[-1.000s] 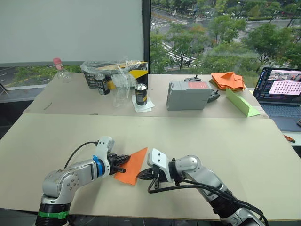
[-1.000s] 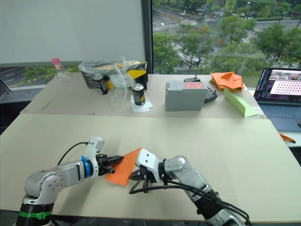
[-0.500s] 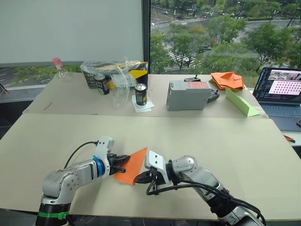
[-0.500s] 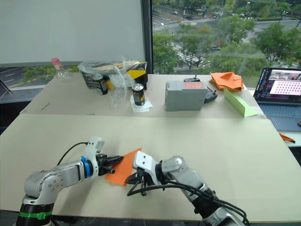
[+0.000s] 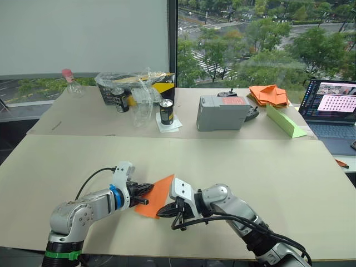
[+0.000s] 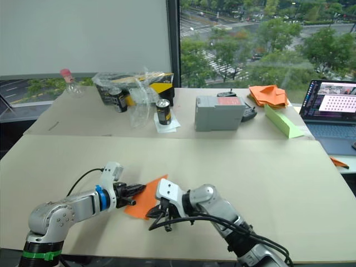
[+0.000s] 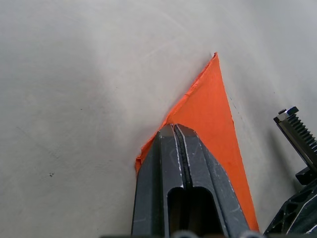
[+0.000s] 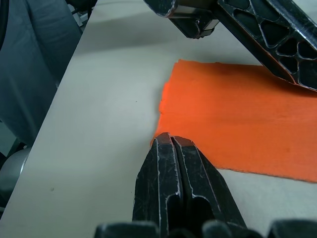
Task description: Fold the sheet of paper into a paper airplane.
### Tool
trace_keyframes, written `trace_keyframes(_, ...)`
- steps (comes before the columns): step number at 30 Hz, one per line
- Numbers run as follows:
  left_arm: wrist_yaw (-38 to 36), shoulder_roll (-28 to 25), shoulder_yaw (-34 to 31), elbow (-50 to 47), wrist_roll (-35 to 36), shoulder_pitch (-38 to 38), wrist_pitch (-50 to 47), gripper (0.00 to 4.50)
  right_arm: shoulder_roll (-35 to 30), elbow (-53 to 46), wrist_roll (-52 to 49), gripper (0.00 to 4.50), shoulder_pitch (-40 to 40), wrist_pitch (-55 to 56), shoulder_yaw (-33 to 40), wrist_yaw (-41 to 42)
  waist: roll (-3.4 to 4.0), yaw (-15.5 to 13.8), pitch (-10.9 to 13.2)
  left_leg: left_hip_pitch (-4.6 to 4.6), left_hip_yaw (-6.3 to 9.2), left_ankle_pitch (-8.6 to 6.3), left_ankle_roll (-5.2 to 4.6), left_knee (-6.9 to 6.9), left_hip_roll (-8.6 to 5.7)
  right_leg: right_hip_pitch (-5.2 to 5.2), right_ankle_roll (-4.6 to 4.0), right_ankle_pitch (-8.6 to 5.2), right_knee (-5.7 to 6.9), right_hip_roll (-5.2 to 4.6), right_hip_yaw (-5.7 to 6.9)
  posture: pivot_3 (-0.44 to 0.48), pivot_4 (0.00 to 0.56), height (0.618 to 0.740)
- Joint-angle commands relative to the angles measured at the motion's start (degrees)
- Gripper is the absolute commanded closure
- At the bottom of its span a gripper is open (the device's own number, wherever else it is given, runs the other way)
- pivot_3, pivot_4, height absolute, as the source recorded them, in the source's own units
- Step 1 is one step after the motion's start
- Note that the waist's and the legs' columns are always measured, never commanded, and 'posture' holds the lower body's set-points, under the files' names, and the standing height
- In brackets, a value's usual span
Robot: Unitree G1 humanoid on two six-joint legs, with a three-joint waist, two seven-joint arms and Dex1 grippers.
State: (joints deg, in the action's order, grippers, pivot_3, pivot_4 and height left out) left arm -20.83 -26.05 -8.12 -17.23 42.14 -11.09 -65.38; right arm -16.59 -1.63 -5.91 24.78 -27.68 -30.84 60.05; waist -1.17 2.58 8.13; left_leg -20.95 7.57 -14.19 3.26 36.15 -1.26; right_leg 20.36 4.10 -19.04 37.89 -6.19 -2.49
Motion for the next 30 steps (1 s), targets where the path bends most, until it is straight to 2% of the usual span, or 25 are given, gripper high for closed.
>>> trace_keyframes(1,0.9,-0.3,0.8,0.9,-0.9,1.5,-2.5,4.50,-1.2,3.7,1.9,4.48,-1.7,-0.6,-2.5,-0.4,0.00,0.0,0.0,0.00,0.00,0.00,0.00,0.00,0.00,0.00,0.00,0.00,0.00,0.00,0.00,0.000,0.150,0.740)
trace_keyframes(16,0.4,-0.4,1.5,2.0,-1.2,0.7,-2.0,4.50,-3.0,8.7,2.1,4.48,1.6,2.3,2.9,-2.2,0.00,-0.2,0.0,0.17,0.00,0.01,0.02,-0.11,0.00,-0.13,0.00,0.00,0.01,0.00,0.01,0.000,0.150,0.740)
trace_keyframes(30,-0.1,-0.5,2.1,3.1,-1.6,-0.4,-1.7,4.50,0.9,11.0,-0.3,4.48,3.3,0.9,8.4,-6.8,0.00,-0.2,0.0,0.19,0.02,0.02,0.03,-0.16,0.00,-0.12,0.00,0.00,0.05,0.00,0.01,0.000,0.150,0.740)
